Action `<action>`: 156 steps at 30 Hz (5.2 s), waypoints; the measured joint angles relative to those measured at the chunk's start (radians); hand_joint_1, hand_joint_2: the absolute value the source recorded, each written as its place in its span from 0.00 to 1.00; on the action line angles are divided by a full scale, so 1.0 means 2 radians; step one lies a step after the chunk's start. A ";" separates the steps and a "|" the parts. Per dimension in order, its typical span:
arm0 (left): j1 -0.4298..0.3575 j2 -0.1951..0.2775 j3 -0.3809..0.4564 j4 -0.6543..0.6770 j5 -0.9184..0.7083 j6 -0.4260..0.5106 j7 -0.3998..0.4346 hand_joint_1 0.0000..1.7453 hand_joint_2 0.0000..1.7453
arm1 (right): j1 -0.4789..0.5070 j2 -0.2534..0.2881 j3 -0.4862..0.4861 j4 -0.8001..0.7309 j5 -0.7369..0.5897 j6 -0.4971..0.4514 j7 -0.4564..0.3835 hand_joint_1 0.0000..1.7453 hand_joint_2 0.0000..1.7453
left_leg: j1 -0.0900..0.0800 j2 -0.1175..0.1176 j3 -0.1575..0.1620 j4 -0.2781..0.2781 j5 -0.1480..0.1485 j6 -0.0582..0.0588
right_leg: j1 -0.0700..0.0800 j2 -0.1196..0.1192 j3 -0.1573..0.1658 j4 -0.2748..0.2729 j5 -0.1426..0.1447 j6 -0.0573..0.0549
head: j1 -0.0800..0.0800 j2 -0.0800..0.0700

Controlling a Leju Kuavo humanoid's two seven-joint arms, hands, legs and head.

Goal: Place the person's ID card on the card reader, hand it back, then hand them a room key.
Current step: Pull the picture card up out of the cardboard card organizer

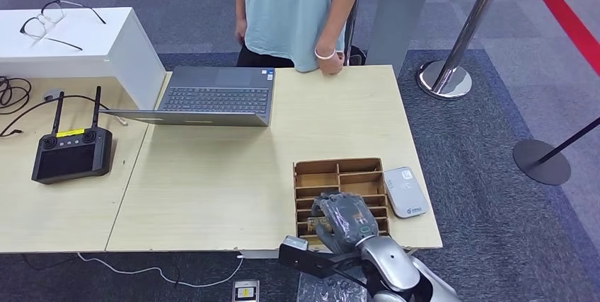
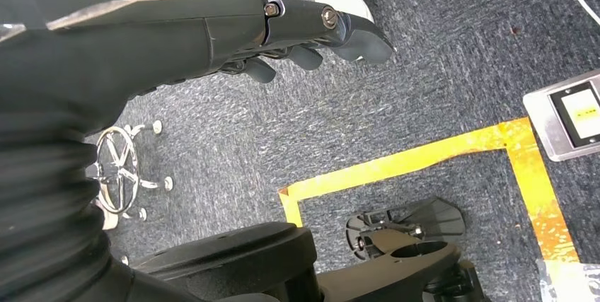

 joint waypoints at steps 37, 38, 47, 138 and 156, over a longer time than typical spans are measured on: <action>0.000 0.000 0.000 0.000 0.000 -0.004 -0.001 0.00 1.00 | -0.005 0.006 0.004 0.018 -0.008 -0.005 -0.003 0.59 1.00 | 0.000 0.000 0.000 0.000 0.000 0.000 | 0.000 0.000 0.000 0.000 0.000 0.000 | 0.000 0.000; 0.000 0.000 0.000 0.000 0.000 -0.004 -0.001 0.00 1.00 | -0.005 0.006 0.004 0.018 -0.009 -0.006 -0.003 0.59 1.00 | 0.000 0.000 0.000 0.000 0.000 0.000 | 0.000 0.000 0.000 0.000 0.000 0.000 | 0.000 0.000; 0.000 0.000 0.000 0.000 0.000 -0.004 -0.003 0.00 1.00 | -0.010 0.008 0.003 0.018 -0.009 -0.008 -0.003 0.57 1.00 | 0.000 0.000 0.000 0.000 0.000 0.000 | 0.000 0.000 0.000 0.000 0.000 0.000 | 0.000 0.000; 0.000 -0.004 0.000 0.000 -0.005 -0.001 -0.015 0.00 1.00 | -0.097 0.013 0.003 0.012 -0.007 -0.006 -0.017 1.00 1.00 | 0.000 0.000 0.001 0.000 0.000 0.000 | 0.000 0.000 0.001 0.000 0.000 0.000 | 0.000 0.000; 0.000 -0.006 -0.001 0.000 -0.011 0.001 -0.025 0.00 1.00 | -0.184 0.013 0.005 0.016 -0.058 0.006 -0.015 1.00 1.00 | 0.000 0.000 0.001 0.000 0.000 0.000 | 0.000 0.000 0.001 0.000 0.000 0.000 | 0.000 0.000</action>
